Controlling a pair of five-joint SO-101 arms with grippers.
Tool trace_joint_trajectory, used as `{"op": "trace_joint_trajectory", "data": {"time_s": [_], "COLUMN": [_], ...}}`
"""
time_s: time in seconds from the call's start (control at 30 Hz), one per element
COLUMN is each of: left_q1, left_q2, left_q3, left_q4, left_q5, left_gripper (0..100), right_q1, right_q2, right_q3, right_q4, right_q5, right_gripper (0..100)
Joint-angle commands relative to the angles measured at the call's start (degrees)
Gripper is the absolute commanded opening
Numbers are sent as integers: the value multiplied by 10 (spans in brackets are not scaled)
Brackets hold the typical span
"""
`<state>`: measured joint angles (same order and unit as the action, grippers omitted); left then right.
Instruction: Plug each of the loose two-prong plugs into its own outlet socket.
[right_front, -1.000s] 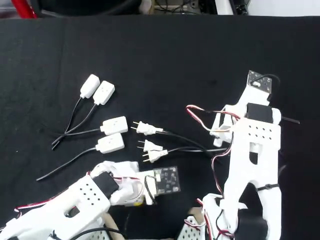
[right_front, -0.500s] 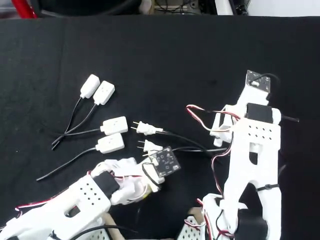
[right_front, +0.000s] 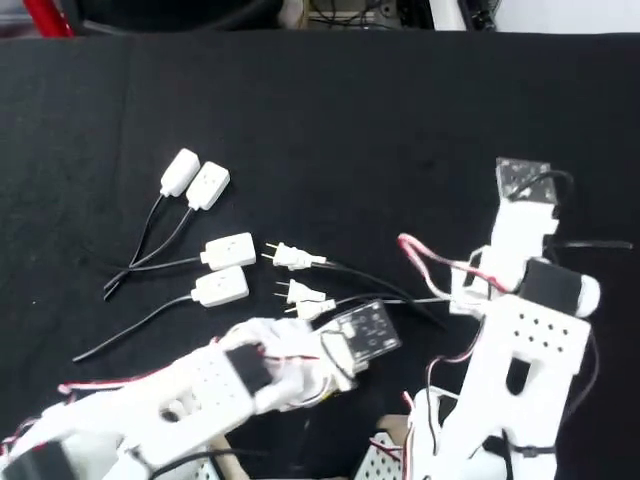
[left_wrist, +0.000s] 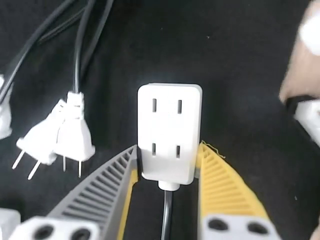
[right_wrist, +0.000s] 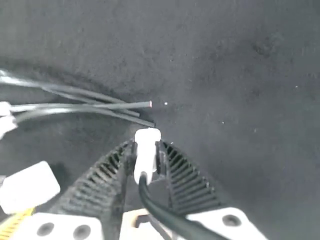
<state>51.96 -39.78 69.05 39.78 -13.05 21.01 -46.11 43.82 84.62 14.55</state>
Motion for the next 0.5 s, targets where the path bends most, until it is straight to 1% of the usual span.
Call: {"op": "trace_joint_trajectory", "data": {"time_s": [0.0, 0.1, 0.17, 0.27, 0.3, 0.47], "left_q1": [-18, -25, -24, -29, -29, -33], "left_q2": [178, 265, 273, 249, 235, 134], "left_q3": [-122, -181, -193, -181, -170, -119], "left_q4": [-14, 20, 32, 33, 31, 32], "left_q5": [9, 9, 10, 10, 10, 20], "left_gripper": [138, 140, 176, 280, 295, 285], "right_q1": [8, -20, -48, -74, -76, -76], "right_q2": [-27, -50, -71, -112, -126, -189], "right_q3": [44, 82, 100, 117, 118, 107], "right_q4": [-47, -57, -57, -56, -51, -6], "right_q5": [28, 44, 43, 42, 42, 42], "right_gripper": [11, 11, 11, 11, 11, 11]}}
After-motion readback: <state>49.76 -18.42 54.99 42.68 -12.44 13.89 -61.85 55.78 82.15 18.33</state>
